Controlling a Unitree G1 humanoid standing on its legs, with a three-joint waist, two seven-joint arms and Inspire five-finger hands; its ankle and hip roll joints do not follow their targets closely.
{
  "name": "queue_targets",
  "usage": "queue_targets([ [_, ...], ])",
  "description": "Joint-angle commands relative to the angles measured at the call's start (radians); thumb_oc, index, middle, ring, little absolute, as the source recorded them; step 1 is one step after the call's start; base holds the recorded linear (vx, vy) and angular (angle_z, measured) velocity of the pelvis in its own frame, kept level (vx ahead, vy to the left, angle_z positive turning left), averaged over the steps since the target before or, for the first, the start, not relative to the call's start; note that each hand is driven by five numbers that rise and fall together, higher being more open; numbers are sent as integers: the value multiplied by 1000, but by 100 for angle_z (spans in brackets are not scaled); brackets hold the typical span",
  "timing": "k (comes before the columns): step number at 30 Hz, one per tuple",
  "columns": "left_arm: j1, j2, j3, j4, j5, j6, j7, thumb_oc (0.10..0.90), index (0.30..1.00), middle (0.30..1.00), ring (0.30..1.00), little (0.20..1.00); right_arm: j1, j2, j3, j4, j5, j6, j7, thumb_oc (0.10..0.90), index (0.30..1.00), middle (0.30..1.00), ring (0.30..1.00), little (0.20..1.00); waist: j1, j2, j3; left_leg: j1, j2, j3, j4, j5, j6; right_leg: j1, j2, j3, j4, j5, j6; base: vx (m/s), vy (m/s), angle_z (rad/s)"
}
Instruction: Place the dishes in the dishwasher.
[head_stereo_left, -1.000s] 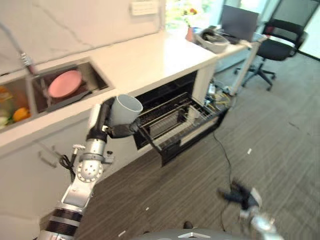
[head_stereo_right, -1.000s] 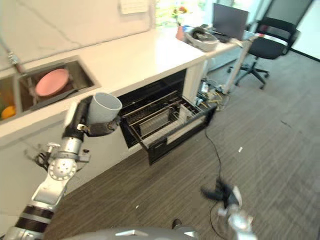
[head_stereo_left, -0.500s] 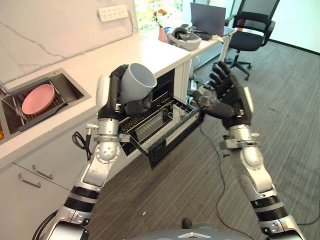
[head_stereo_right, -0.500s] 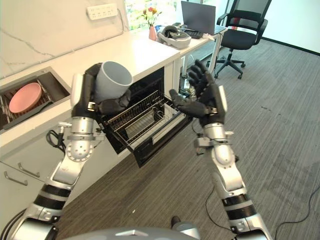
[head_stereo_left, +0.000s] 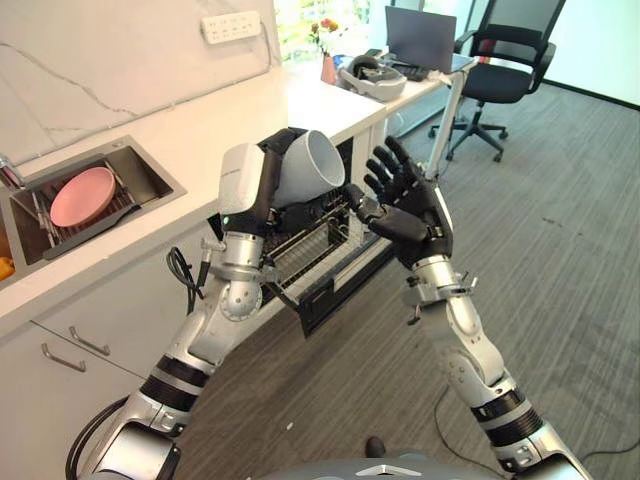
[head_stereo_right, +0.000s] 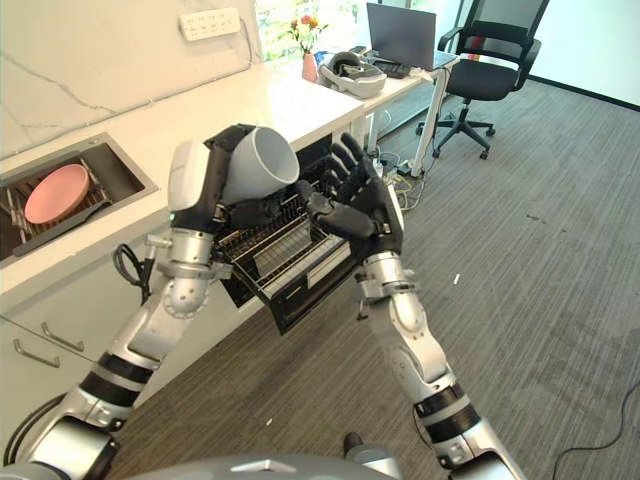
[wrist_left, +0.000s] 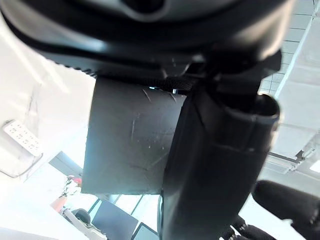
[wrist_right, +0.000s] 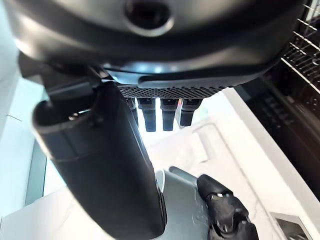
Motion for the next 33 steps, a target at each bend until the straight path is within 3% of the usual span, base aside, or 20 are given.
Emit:
queue_targets([
  [1, -203, 29, -49, 17, 67, -50, 46, 400, 300, 300, 300, 300, -174, 45, -9, -112, 8, -73, 51, 800, 900, 900, 900, 900, 7, -36, -55, 41, 48, -32, 4, -50, -52, 21, -63, -13, 18, -53, 100, 0, 0, 0],
  [8, -217, 25, -107, 15, 68, -59, 21, 400, 300, 300, 300, 300, -212, 19, 59, -118, -6, -37, 62, 800, 900, 900, 900, 900, 9, -45, -52, 40, 51, -34, 4, -48, -53, 21, -62, -15, 18, -53, 100, 0, 0, 0],
  [12, -202, 11, -119, 1, 65, -60, 15, 400, 300, 300, 300, 300, -214, 34, 63, -114, -2, -34, 44, 800, 900, 900, 900, 900, 11, -47, -53, 42, 51, -35, 4, -50, -52, 22, -61, -16, 18, -54, 100, 0, 0, 0],
  [13, -161, -27, -121, 5, 25, -59, 13, 400, 300, 300, 300, 300, -220, 63, 77, -108, 7, -32, 36, 800, 900, 900, 900, 900, 17, -48, -52, 42, 51, -38, 4, -50, -51, 23, -62, -17, 18, -54, 99, 0, 0, 0],
  [20, -146, -33, -169, 38, 33, -49, -5, 400, 300, 300, 300, 300, -280, 78, 127, -96, -7, -10, 10, 800, 900, 900, 900, 900, 25, -54, -50, 40, 54, -39, 4, -48, -52, 23, -62, -18, 18, -54, 95, 0, 0, 0],
  [21, -146, -21, -141, 44, 10, -56, 33, 400, 300, 300, 300, 300, -283, 76, 126, -90, -1, -19, 4, 800, 900, 900, 900, 900, 33, -59, -50, 39, 55, -42, 4, -46, -53, 23, -62, -22, 18, -53, 93, 0, 0, 0],
  [25, -119, -14, -161, -32, 25, -76, -29, 400, 300, 300, 300, 300, -306, 87, 141, -110, -13, -9, 25, 800, 900, 900, 900, 900, 42, -59, -49, 34, 56, -54, 4, -46, -51, 25, -64, -33, 18, -54, 93, -7, -1, 3],
  [26, -90, -60, -221, -36, 27, -98, -57, 400, 300, 300, 300, 300, -310, 98, 157, -111, -30, -7, 29, 800, 900, 900, 900, 900, 41, -60, -44, 34, 55, -56, 4, -46, -50, 25, -64, -35, 18, -54, 92, -12, -6, 9],
  [28, -109, -77, -241, 13, 0, -79, -48, 400, 300, 300, 300, 300, -287, 112, 150, -116, 7, -24, 22, 800, 900, 900, 900, 900, 44, -60, -45, 31, 54, -59, 4, -44, -49, 25, -64, -39, 18, -54, 93, -19, -10, 7],
  [29, -108, -63, -200, 9, -24, -84, 10, 400, 300, 300, 300, 300, -277, 112, 137, -110, 31, -51, 18, 800, 900, 900, 900, 900, 48, -64, -44, 29, 53, -62, 4, -42, -50, 25, -65, -43, 18, -54, 92, -22, -3, 4],
  [30, -94, -99, -239, -14, -13, -110, -13, 400, 300, 300, 300, 300, -281, 131, 150, -126, 44, -66, 29, 800, 900, 900, 900, 900, 45, -64, -41, 28, 53, -64, 4, -42, -49, 25, -65, -43, 18, -54, 93, -9, -11, 6],
  [31, -104, -132, -247, 44, -34, -84, 39, 400, 300, 300, 300, 300, -273, 152, 140, -119, 59, -76, 39, 800, 900, 900, 900, 900, 48, -66, -43, 28, 54, -68, 4, -41, -49, 26, -65, -48, 18, -56, 91, -12, -13, 4],
  [33, -121, -186, -311, 80, -40, -77, 16, 400, 300, 300, 300, 300, -267, 191, 171, -98, 92, -111, 40, 800, 900, 900, 900, 900, 46, -65, -41, 26, 54, -70, 4, -40, -48, 28, -65, -51, 18, -56, 90, -19, -18, 9],
])
